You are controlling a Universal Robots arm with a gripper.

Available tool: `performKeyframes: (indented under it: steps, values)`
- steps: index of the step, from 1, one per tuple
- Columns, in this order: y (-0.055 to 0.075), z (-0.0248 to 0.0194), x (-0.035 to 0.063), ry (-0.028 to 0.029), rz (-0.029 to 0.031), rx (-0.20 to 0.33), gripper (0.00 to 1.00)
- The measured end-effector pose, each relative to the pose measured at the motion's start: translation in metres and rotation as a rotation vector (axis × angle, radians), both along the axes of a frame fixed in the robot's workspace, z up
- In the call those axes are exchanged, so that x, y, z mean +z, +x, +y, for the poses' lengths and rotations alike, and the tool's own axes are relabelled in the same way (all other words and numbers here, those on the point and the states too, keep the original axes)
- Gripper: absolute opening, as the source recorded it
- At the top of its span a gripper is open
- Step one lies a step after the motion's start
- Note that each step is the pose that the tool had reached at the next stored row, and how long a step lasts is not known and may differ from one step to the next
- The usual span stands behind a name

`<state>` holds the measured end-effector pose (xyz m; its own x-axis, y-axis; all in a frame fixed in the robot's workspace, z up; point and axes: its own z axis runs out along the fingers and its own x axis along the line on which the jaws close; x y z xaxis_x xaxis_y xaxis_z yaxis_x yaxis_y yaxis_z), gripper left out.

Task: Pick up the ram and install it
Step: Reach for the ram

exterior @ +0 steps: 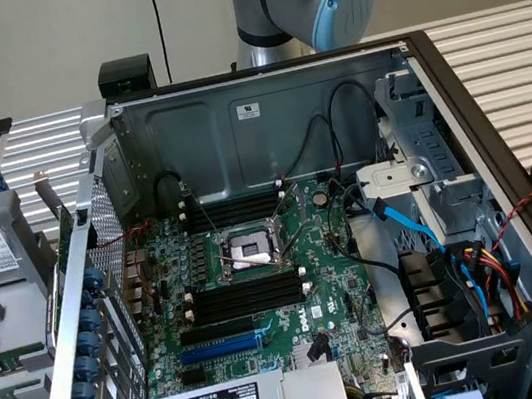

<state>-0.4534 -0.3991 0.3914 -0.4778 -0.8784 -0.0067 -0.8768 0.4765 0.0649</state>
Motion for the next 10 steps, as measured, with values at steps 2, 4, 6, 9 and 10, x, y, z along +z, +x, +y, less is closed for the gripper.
performKeyframes:
  steps: [2,4,6,9,10]
  values:
    - [0.0000,0.0000,-0.0001,-0.0001,-0.0001,0.036,0.11]
    - [0.0000,0.0000,-0.0003,-0.0003,-0.0001,0.073,0.11]
    - [0.0000,0.0000,-0.0003,-0.0009,0.0000,0.110,0.11]
    - [-0.0001,0.0000,-0.0003,-0.0038,-0.0022,0.161,0.11]
    - [0.0000,0.0000,-0.0004,-0.0051,-0.0045,0.177,0.11]
